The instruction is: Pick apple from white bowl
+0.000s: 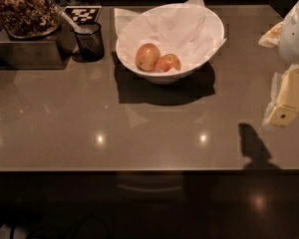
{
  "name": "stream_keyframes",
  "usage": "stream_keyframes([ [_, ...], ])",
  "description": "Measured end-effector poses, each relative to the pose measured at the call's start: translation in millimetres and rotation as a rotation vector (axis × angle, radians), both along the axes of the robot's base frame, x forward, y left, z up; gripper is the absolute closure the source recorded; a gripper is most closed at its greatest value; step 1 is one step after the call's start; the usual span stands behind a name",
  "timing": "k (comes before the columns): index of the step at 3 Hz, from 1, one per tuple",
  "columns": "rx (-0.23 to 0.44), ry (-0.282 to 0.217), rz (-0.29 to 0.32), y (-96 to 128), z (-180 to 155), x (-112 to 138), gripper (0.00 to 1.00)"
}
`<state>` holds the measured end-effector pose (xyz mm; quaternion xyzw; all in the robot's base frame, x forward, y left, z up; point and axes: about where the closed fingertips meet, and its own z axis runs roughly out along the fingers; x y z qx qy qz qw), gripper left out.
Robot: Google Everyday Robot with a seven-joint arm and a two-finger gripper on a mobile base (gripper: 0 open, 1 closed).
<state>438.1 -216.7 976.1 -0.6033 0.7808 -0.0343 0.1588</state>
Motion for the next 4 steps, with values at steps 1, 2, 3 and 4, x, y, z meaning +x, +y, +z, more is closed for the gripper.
stream_keyframes([
  [1, 0.000, 0.000, 0.000, 0, 0, 0, 0.00],
  [2, 0.041, -0.033, -0.003, 4, 8, 8, 0.00],
  [3, 0.177, -0.101, -0.046, 6, 27, 29, 0.00],
  [4, 0.366, -0.166, -0.102, 14, 52, 56, 0.00],
])
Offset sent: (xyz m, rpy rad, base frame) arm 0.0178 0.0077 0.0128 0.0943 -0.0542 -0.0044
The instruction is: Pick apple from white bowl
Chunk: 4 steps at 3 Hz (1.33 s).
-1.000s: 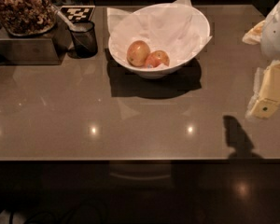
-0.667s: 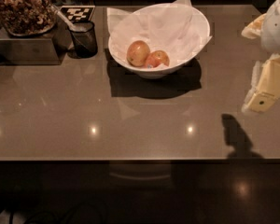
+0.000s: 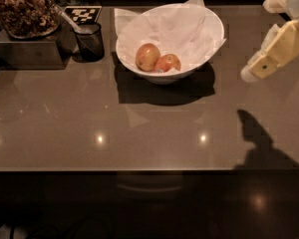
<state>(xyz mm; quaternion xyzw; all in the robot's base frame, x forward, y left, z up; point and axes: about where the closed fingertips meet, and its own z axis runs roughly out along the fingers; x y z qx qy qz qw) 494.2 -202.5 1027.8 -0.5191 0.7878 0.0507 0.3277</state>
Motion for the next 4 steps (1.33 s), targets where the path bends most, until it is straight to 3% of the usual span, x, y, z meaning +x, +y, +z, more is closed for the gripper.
stream_keyframes([
  [2, 0.069, -0.009, -0.021, 5, 3, 6, 0.00],
  [3, 0.171, -0.012, -0.060, 12, -1, 39, 0.00],
  [4, 0.206, -0.004, -0.052, 27, -5, 79, 0.00],
])
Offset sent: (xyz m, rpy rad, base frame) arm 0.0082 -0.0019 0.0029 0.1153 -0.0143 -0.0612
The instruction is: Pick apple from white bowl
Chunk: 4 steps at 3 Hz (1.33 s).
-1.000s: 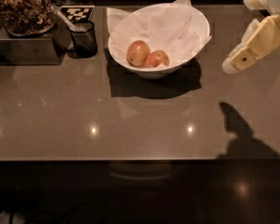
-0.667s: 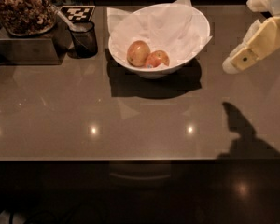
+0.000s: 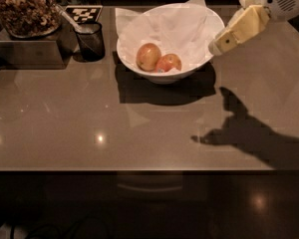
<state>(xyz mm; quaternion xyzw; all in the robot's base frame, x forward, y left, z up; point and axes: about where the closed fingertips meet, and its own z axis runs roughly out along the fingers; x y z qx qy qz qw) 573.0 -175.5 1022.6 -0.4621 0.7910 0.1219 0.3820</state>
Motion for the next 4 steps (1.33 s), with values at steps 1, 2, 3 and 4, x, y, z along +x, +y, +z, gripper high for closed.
stream_keyframes([
  [1, -0.007, 0.013, 0.060, 29, -8, 32, 0.00],
  [2, -0.004, 0.010, 0.069, 35, -7, 35, 0.00],
  [3, 0.019, 0.020, 0.051, 33, -14, 36, 0.00],
  [4, 0.040, 0.025, 0.081, 50, -23, 53, 0.00],
])
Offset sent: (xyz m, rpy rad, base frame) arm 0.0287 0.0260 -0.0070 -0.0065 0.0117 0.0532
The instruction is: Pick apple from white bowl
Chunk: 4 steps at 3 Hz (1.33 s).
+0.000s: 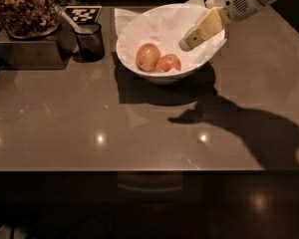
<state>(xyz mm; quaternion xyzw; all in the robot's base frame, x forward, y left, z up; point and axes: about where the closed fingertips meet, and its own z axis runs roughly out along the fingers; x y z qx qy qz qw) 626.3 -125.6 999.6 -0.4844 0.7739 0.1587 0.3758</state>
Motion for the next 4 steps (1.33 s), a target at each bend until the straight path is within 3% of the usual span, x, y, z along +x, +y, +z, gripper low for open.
stream_keyframes([
  [1, 0.001, 0.000, 0.002, 1, -1, 2, 0.19],
  [2, 0.001, 0.001, 0.003, 2, -1, 2, 0.29],
  [3, 0.001, 0.003, 0.009, 5, -3, 3, 0.28],
  [4, -0.031, 0.030, 0.053, 29, -24, 25, 0.27],
])
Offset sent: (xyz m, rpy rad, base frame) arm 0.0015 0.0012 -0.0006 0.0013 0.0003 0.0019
